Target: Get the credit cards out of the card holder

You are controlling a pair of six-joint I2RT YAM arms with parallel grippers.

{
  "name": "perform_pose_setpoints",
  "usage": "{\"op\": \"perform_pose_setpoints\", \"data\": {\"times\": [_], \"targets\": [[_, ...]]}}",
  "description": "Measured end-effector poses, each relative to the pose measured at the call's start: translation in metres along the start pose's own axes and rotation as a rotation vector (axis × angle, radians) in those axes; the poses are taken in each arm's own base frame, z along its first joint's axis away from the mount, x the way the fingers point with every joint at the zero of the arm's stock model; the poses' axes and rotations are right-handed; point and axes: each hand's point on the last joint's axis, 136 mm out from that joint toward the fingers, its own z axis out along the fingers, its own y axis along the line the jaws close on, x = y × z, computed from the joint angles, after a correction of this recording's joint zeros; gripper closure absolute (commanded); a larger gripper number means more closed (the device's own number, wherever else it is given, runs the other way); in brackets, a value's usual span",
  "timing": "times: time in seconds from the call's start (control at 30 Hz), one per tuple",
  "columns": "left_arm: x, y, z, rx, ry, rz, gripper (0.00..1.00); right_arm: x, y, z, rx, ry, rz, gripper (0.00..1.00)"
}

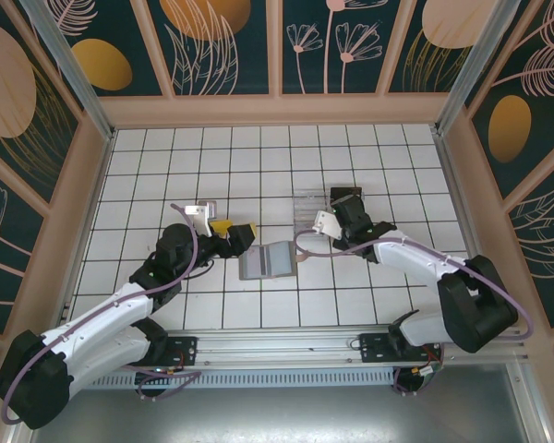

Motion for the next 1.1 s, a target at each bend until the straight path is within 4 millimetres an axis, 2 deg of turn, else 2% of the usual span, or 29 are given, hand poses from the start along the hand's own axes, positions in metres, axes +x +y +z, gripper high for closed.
{"op": "perform_pose_setpoints", "data": {"times": [0.4, 0.73, 0.9, 1.0, 1.1], "targets": [[0.0, 0.0, 0.0, 0.003, 0.002, 0.0, 0.01, 0.001, -0.016, 0.017, 0.097, 0.052, -0.009, 0.44], [0.0, 0.0, 0.0, 0.003, 0.002, 0.0, 0.01, -0.001, -0.025, 0.017, 0.13, 0.057, 0.001, 0.43], [0.002, 0.001, 0.001, -0.001, 0.007, -0.001, 0.01, -0.002, -0.032, 0.006, 0.152, 0.039, 0.032, 0.43], [0.003, 0.002, 0.002, -0.006, 0.012, -0.002, 0.01, -0.001, -0.035, -0.006, 0.155, 0.033, 0.084, 0.43], [0.005, 0.005, 0.004, -0.014, 0.019, -0.003, 0.01, -0.009, -0.038, -0.02, 0.165, 0.011, 0.158, 0.44]]}}
